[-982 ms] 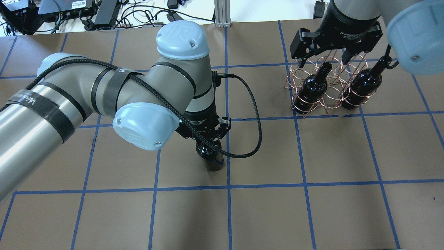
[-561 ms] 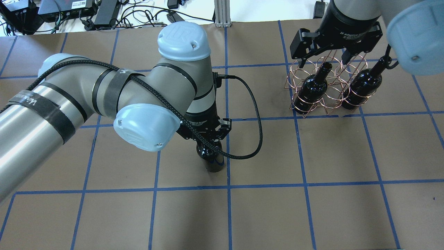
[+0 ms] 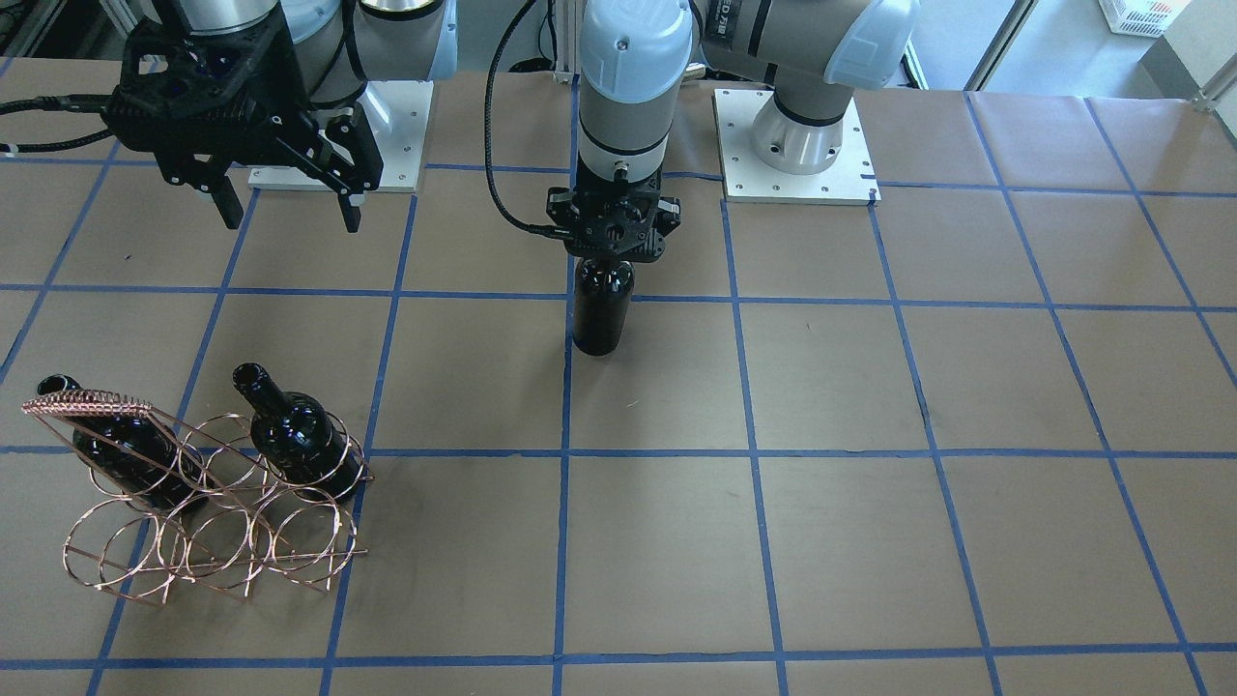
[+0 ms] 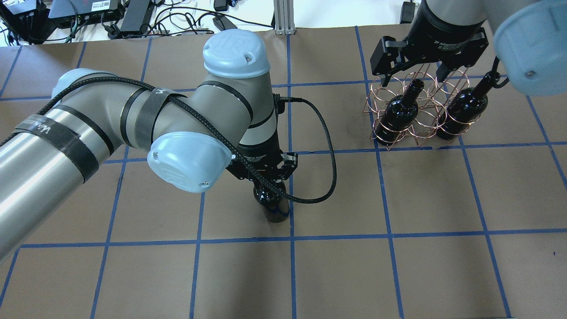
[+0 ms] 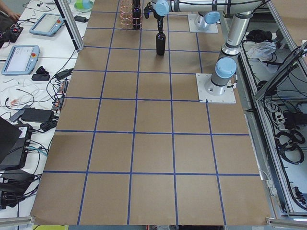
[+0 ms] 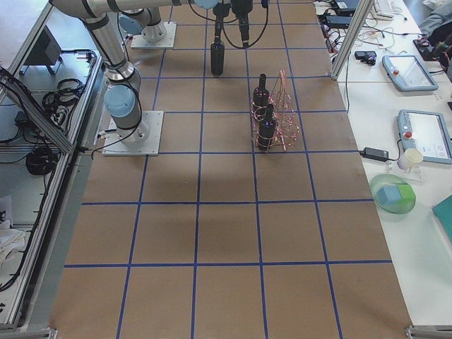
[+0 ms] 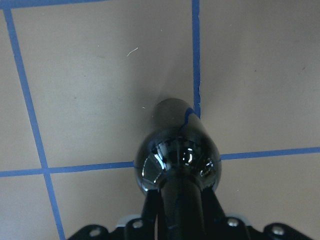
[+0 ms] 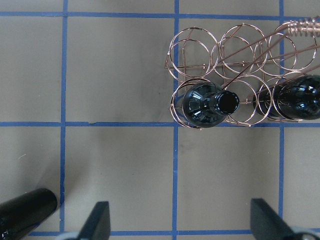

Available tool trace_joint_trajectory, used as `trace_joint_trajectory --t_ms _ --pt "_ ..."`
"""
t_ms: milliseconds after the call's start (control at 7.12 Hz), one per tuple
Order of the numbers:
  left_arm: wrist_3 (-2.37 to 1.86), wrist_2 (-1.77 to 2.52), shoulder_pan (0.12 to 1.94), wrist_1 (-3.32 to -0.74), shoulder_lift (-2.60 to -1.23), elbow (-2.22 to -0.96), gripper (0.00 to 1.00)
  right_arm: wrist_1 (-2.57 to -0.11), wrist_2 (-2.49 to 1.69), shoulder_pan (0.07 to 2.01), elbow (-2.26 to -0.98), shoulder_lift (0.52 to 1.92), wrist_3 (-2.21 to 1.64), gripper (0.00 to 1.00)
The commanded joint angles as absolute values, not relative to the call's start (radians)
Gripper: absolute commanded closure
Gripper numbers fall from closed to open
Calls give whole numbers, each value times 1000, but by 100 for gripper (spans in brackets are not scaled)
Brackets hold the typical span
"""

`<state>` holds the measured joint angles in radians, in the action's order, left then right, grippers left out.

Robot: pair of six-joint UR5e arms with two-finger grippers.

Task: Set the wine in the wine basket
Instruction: 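Lower the upright bottle onto the table with the left gripper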

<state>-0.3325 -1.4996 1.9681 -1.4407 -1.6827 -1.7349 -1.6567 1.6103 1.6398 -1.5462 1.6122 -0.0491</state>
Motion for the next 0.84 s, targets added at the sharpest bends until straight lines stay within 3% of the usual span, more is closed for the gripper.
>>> trace_joint_trajectory --t_ms 0,140,281,421,561,702 --pt "-333 -1500 1968 -1445 -1687 -1736 100 -1657 1609 1640 -1546 1612 -49 0" --pt "-333 -1500 1968 -1445 -1689 -1741 91 -1657 1603 1640 -1546 1612 -49 0" --pt "-331 -1500 1968 -1445 -1689 -1747 55 -1657 1598 1640 -1546 1612 -49 0" --pt "-336 -1496 1968 -1443 -1687 -1744 9 -1657 1598 1640 -1546 1611 -51 0" --pt "-333 -1497 1968 -1439 -1677 -1727 0 -1657 1608 1640 -1546 1611 -48 0" --pt "-333 -1491 1968 -1442 -1675 -1704 0 -1657 1611 1640 -1546 1612 -49 0"
